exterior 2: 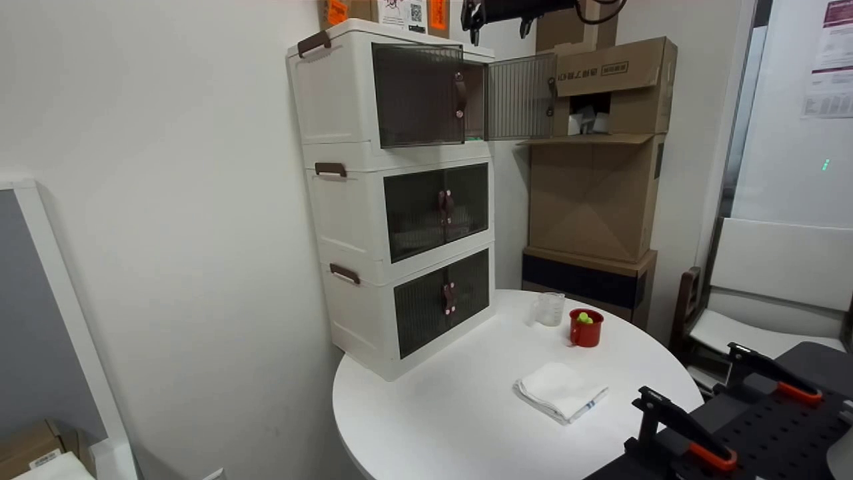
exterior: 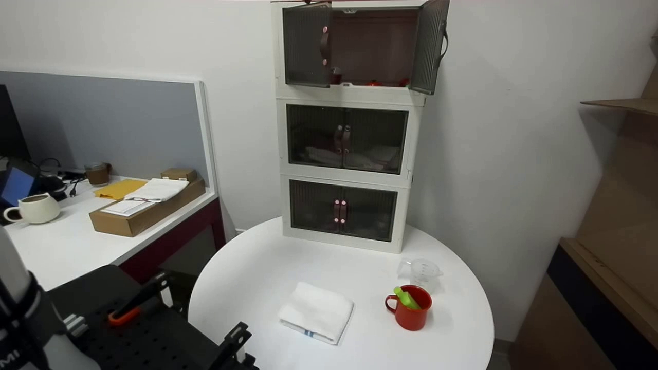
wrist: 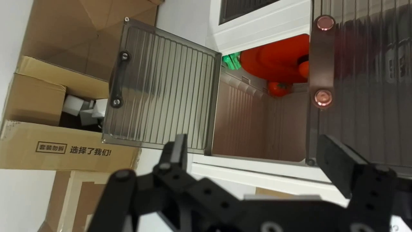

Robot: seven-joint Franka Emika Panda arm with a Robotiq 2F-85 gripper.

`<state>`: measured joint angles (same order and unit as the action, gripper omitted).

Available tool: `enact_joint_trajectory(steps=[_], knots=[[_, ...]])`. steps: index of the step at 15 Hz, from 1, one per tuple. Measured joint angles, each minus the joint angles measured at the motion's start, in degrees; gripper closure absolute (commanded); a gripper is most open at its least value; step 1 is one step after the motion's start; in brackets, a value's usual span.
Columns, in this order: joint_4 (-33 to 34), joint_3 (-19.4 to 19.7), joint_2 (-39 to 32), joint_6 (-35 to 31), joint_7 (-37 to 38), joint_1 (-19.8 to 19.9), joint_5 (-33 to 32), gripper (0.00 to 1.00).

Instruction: Open the top cabinet door on the left

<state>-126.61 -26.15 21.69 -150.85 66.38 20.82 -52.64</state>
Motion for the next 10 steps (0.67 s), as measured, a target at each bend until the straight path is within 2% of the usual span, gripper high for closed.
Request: enact_joint_trajectory(steps=[2,5,7,10], knots=[[-0.26,4.86,-1.67,1.97,-6.60,-6.74,3.00,0.00],[0.20,10.41,-3.52,5.84,-18.96,-14.53,11.17,0.00],[1.84,13.59,-3.94,11.79,-27.14,-19.67,16.15,0.00],[7.99,16.66,-4.07,24.66,-39.18,-24.69,21.45,0.00]])
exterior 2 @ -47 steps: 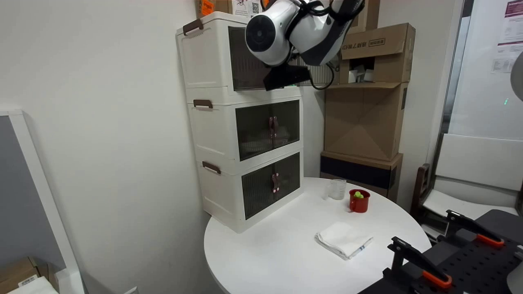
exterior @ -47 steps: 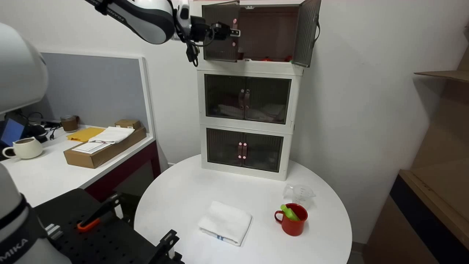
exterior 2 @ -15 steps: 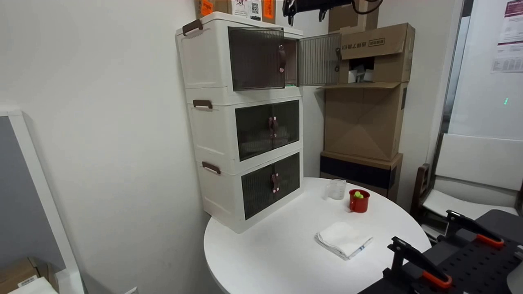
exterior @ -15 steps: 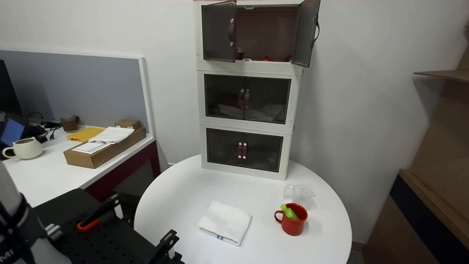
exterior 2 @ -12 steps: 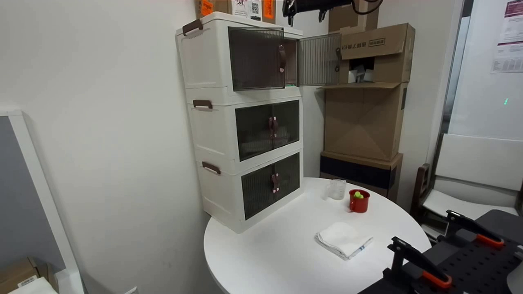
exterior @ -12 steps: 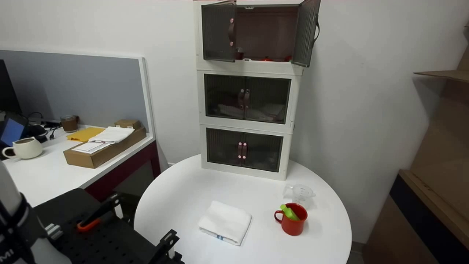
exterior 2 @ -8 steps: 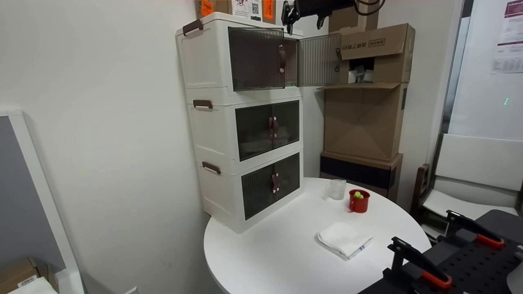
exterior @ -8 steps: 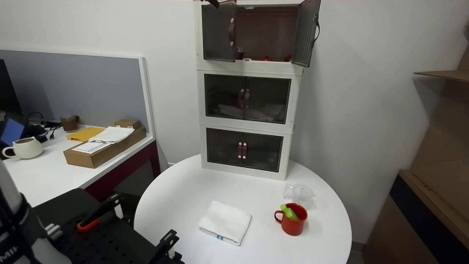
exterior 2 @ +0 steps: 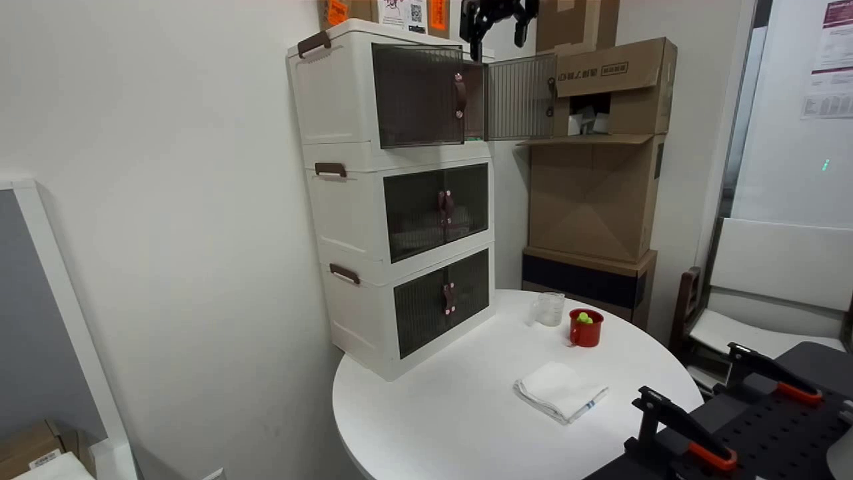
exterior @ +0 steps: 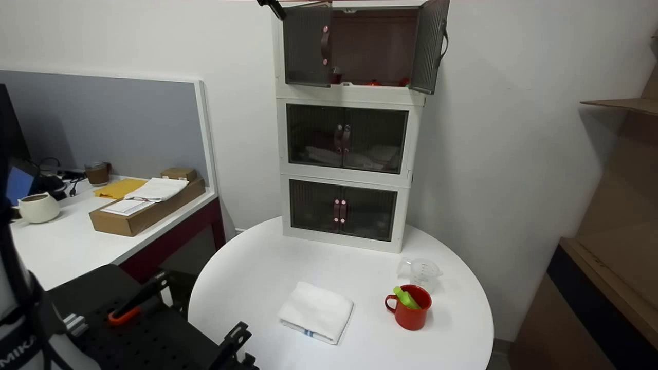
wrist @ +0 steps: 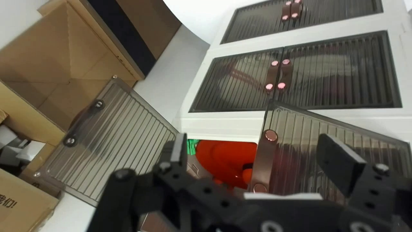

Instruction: Open the top cabinet door on the left

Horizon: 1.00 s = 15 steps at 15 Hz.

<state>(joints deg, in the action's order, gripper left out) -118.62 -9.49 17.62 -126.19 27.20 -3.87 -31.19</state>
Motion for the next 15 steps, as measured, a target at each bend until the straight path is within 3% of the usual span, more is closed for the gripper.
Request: enact_joint_trajectory(steps=[4,7,15], knots=[[12.62,0.35,-2.03,17.16,-15.98,-0.55,2.97,0.00],[21.68,0.35,-6.13,25.98,-26.22,-0.50,2.98,0.00],[42.02,1.41,-24.17,33.50,-52.47,-0.52,2.78,0.00]])
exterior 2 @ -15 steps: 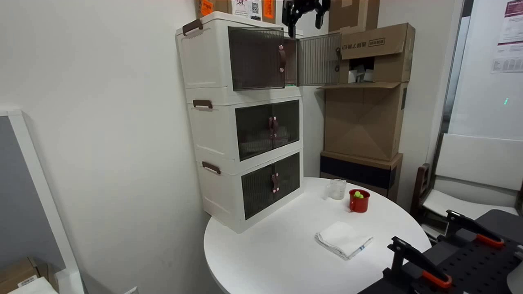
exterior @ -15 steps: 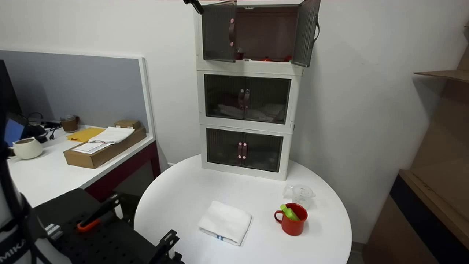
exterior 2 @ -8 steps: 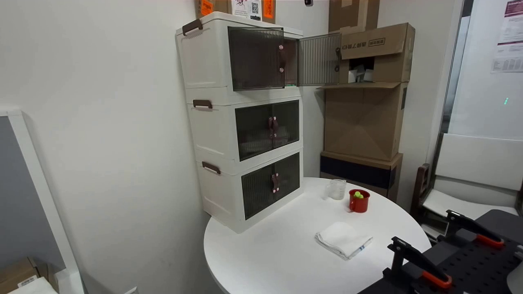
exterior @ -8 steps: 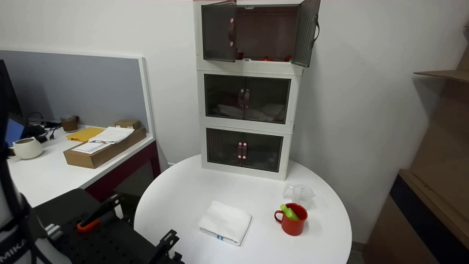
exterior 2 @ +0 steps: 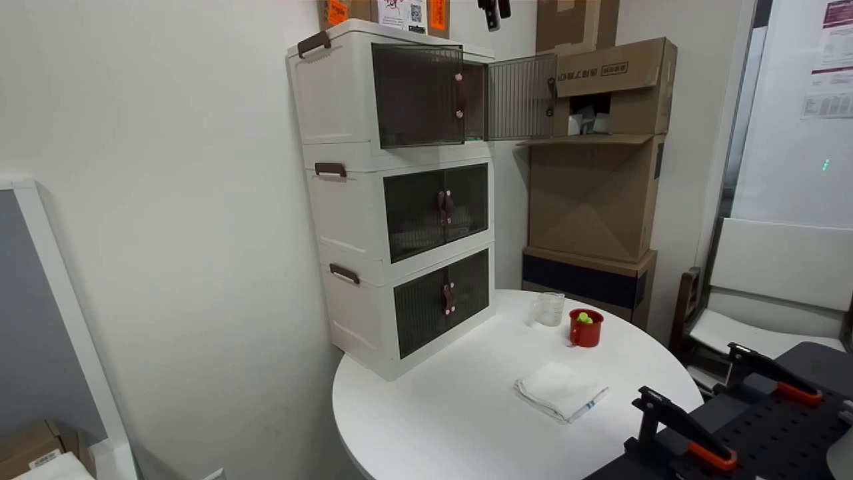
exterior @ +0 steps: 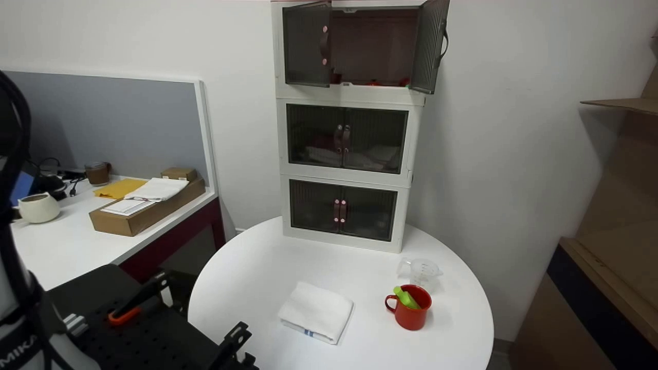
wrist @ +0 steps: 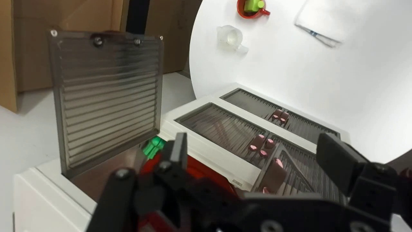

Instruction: Open the top cabinet door on the left

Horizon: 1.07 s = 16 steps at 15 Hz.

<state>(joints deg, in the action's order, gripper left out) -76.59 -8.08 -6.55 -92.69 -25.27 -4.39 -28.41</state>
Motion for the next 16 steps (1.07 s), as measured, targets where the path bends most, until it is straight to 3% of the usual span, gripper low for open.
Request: enact_joint_trajectory(steps=[7,16], knots=[[15.24,1.54,-13.76,1.84,-24.60,0.19,0.66,0.00],[25.22,1.22,-18.62,13.14,-49.57,-1.64,6.54,0.00]])
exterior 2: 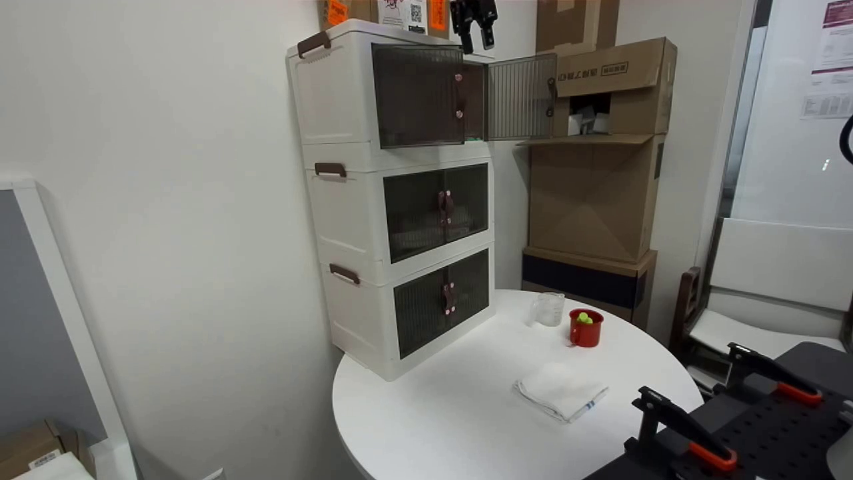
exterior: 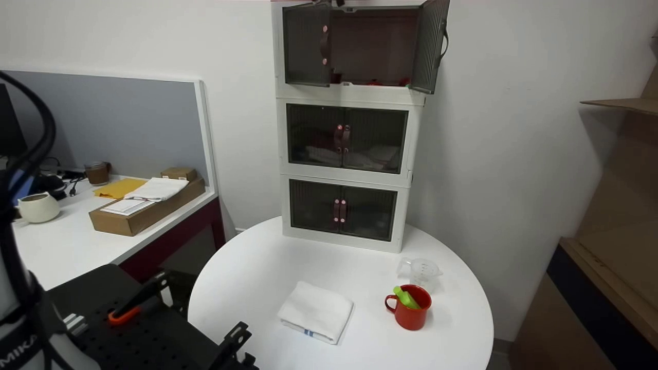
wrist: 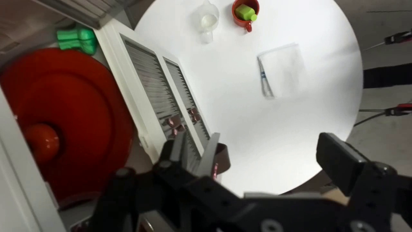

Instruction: Open the top cabinet door on the left

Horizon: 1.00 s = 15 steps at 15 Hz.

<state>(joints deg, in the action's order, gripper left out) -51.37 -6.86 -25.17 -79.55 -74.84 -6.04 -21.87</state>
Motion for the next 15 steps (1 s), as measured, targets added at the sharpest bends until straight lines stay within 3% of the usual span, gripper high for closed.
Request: enact_joint_trajectory(steps=[4,10,12,15], knots=[[1.82,-0.87,-1.07,5.54,-4.18,-0.70,1.42,0.00],[1.88,-3.44,-1.64,9.01,-3.99,-1.68,2.80,0.00],[1.88,-4.11,-1.46,10.10,-2.54,-2.03,3.68,0.00],[1.87,-4.31,-0.76,13.99,6.41,-2.84,6.53,0.00]])
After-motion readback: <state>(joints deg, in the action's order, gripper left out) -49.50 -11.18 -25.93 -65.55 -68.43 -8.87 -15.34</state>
